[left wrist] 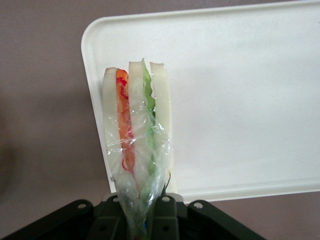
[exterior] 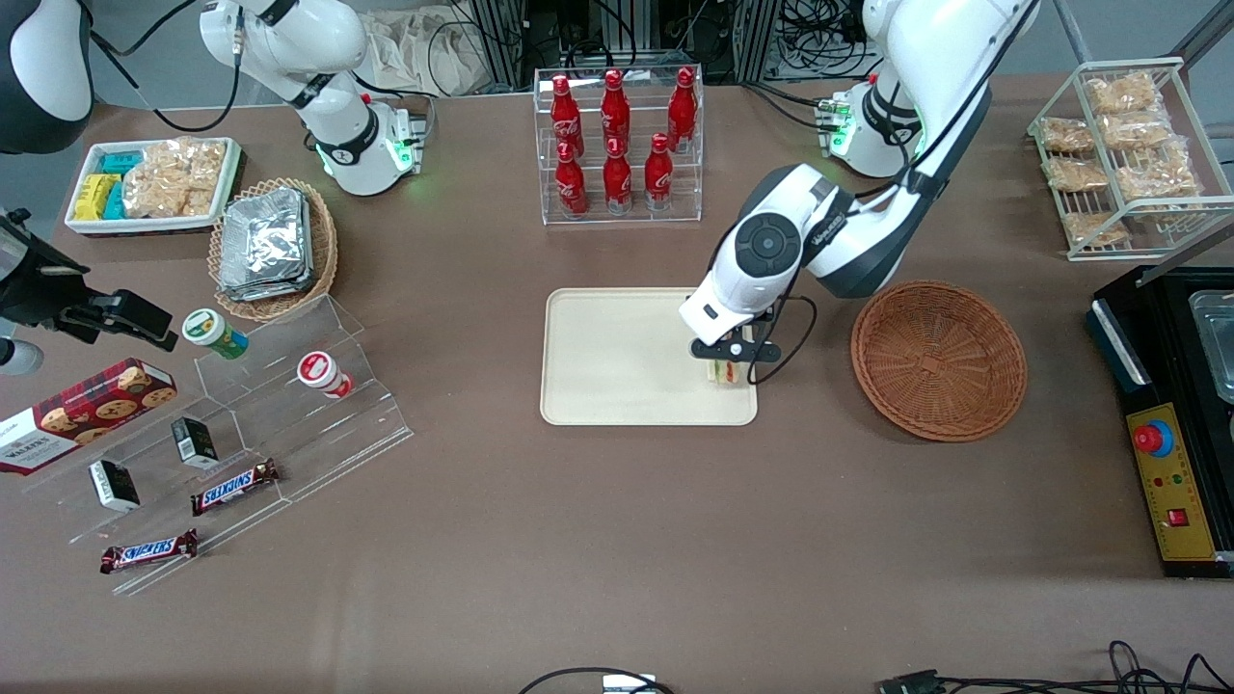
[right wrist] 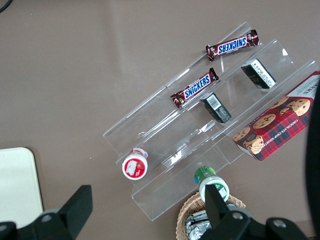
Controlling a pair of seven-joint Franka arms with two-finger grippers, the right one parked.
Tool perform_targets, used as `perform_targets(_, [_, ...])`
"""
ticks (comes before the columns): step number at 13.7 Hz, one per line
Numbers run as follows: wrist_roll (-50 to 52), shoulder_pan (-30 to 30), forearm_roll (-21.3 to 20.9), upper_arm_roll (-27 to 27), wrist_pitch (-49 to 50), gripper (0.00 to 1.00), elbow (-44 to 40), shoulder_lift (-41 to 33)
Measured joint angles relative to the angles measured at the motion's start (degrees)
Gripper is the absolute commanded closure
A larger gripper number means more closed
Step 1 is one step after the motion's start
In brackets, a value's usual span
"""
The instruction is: Place sandwich from basket to tray
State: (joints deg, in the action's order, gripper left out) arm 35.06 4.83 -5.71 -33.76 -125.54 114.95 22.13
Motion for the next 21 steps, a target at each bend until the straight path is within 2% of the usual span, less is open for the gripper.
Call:
perform_targets(5, [-0.7,-0.2,-1.5,1.7,-3.7,1.00,0.6,3.9])
perform_targets(6, [-0.7,-0.2,-1.9,1.8,-4.1,0.93,0.6,4.6])
perform_targets(7, [-0.7,-0.3,-2.0,1.9,-4.4,0.40,0.6,5.0])
perform_targets(8, [-0.7,-0.4,-2.0,2.0,-4.9,0.00,0.6,5.3])
perform_targets(13, [-0.6,-1.4,-2.1,2.0,-2.2,0.00,-0.6,3.6])
perform_targets(15, [-0.6,-1.9,-2.0,1.9,6.1,0.00,-4.0,-0.4])
perform_targets(18, [-0.3,-3.1,-0.9,1.9,23.6,0.00,-14.3,-7.7])
perform_targets(21, [-1.6,-10.1,1.4,2.1,35.4,0.00,-24.1,-12.9])
